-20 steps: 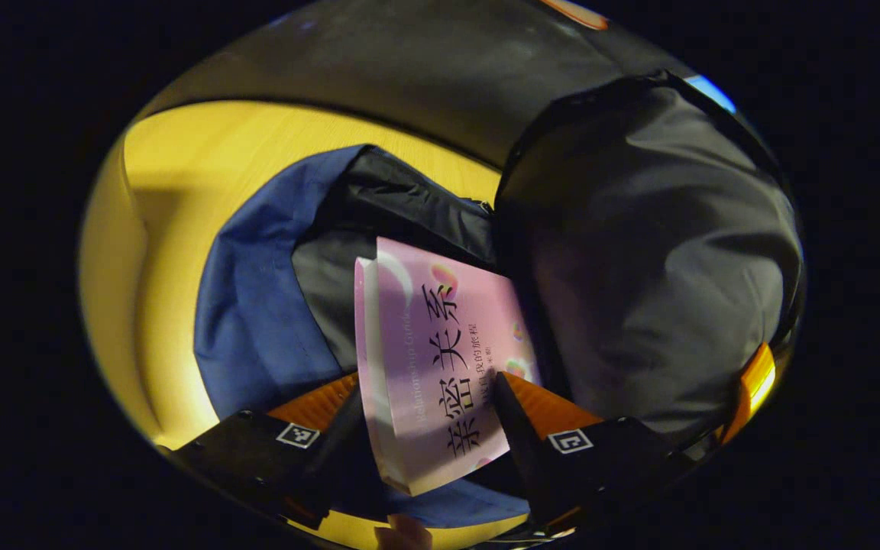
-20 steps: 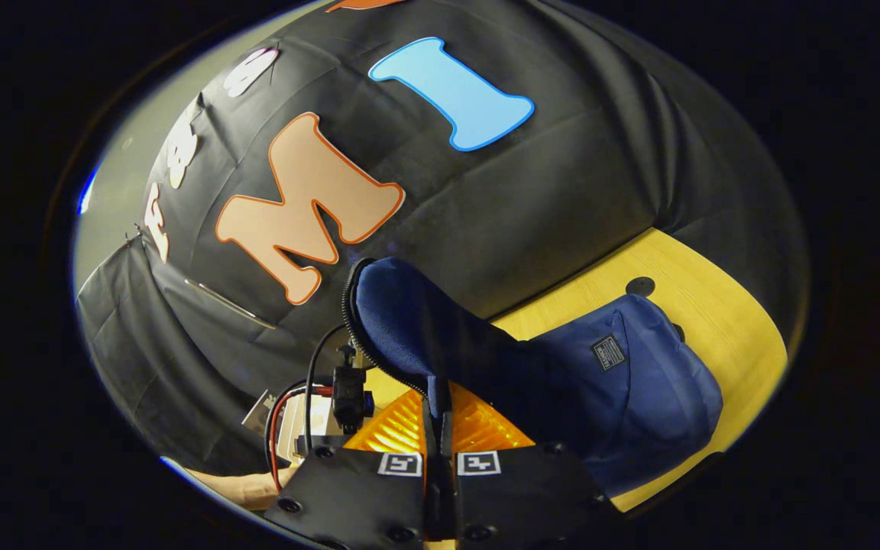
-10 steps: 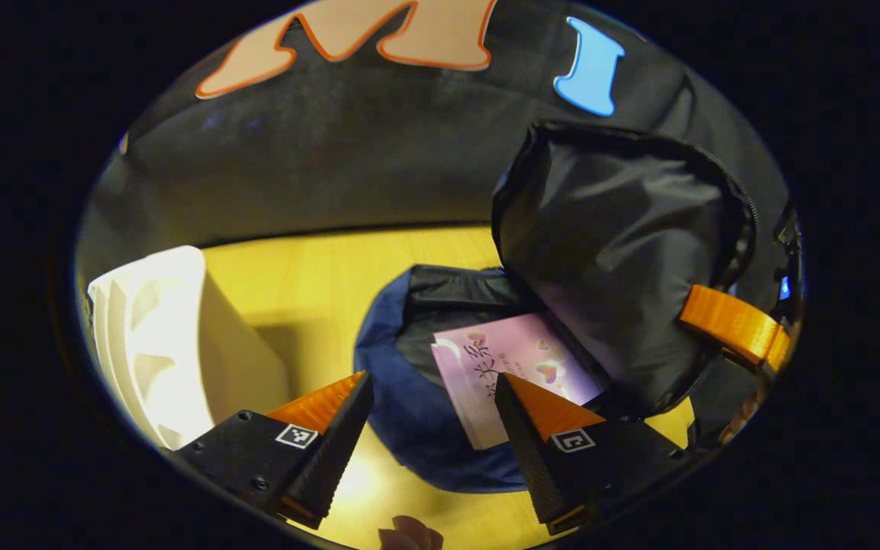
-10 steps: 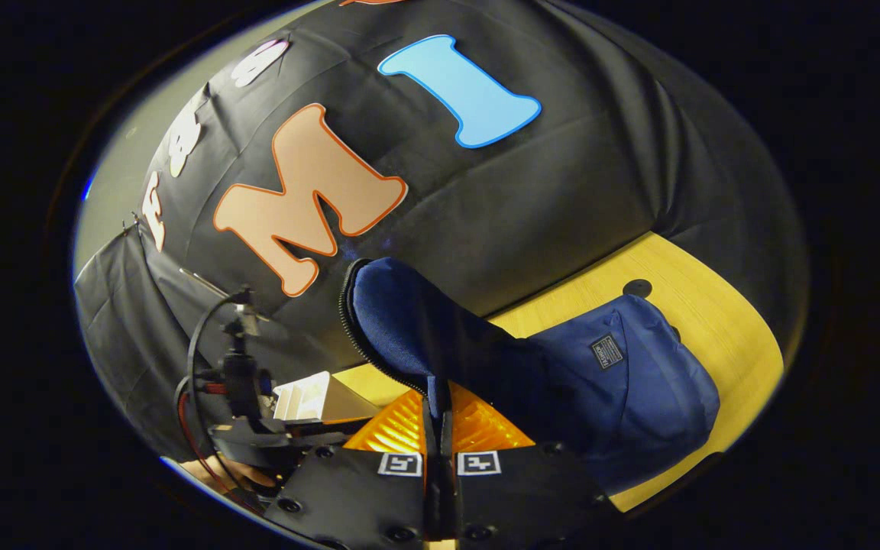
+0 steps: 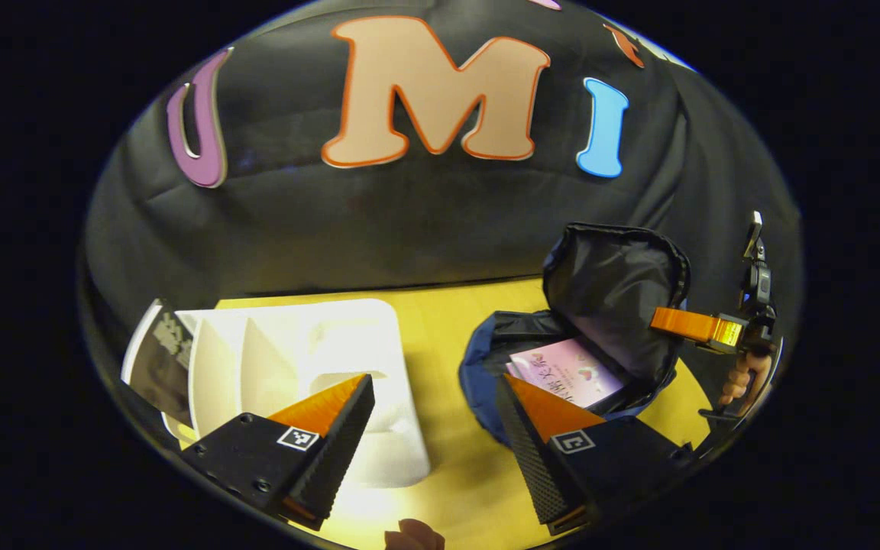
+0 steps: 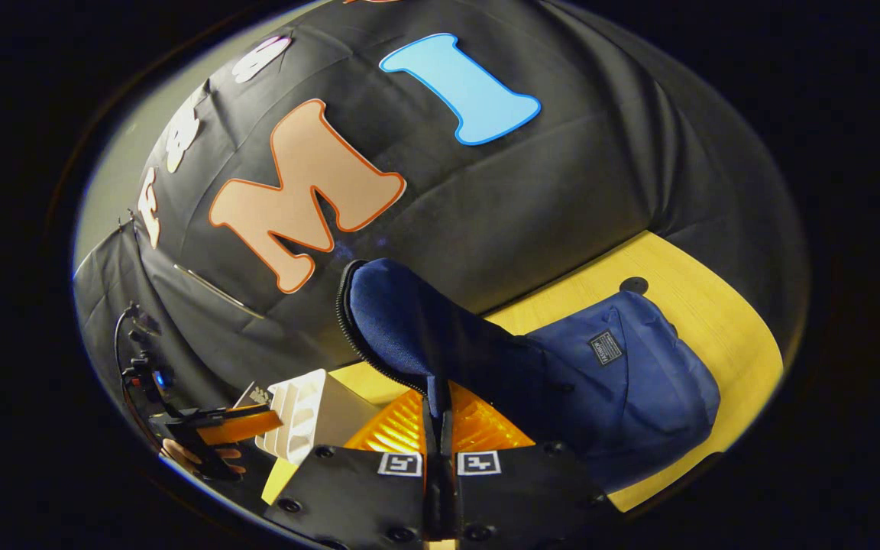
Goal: Open the schoolbag, grab two books from the bookshelf and put them into the schoolbag.
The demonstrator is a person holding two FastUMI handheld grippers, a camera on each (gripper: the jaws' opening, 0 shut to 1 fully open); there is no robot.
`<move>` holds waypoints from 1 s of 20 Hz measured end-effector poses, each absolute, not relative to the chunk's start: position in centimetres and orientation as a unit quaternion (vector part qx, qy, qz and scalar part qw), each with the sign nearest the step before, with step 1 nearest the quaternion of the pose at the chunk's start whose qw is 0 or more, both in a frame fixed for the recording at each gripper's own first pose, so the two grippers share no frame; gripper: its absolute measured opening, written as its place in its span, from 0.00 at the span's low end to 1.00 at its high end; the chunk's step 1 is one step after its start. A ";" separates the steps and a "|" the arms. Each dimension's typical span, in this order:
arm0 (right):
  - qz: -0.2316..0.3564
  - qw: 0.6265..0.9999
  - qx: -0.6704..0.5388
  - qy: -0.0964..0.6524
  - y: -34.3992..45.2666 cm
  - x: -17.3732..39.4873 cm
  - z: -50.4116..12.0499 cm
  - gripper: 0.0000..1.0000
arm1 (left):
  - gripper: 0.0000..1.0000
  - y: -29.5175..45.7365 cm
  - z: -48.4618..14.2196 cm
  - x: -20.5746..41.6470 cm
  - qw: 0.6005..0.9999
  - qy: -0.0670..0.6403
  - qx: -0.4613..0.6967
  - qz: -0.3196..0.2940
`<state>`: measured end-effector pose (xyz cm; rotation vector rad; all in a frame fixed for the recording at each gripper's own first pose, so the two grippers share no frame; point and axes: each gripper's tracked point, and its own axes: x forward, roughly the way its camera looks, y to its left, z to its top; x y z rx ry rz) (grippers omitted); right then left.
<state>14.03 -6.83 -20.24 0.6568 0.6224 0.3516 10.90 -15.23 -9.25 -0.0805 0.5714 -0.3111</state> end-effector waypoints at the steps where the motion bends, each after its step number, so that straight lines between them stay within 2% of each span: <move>1: 0.166 0.885 0.315 0.299 -6.9 14.0 -20.2 0.03 | 0.94 -13.3 -9.1 10.6 0.949 0.279 -0.038 -0.142; 3: 0.161 0.886 0.315 0.299 -6.9 14.0 -20.1 0.03 | 0.93 -9.7 -9.1 10.2 0.951 0.281 -0.042 -0.126; 4: 0.158 0.888 0.312 0.299 -7.0 14.0 -20.1 0.03 | 0.89 -7.7 -9.0 10.0 0.951 0.284 -0.043 -0.116; 5: 0.155 0.889 0.310 0.298 -7.0 14.0 -20.1 0.03 | 0.94 -5.7 -8.9 10.1 0.952 0.286 -0.040 -0.105; 12: 0.131 0.893 0.310 0.297 -7.4 14.0 -20.0 0.03 | 0.93 7.1 -9.4 11.2 0.954 0.296 -0.016 -0.051; 20: 0.114 0.896 0.310 0.297 -7.3 13.8 -19.9 0.03 | 0.92 12.9 -12.9 14.9 0.940 0.336 -0.038 -0.041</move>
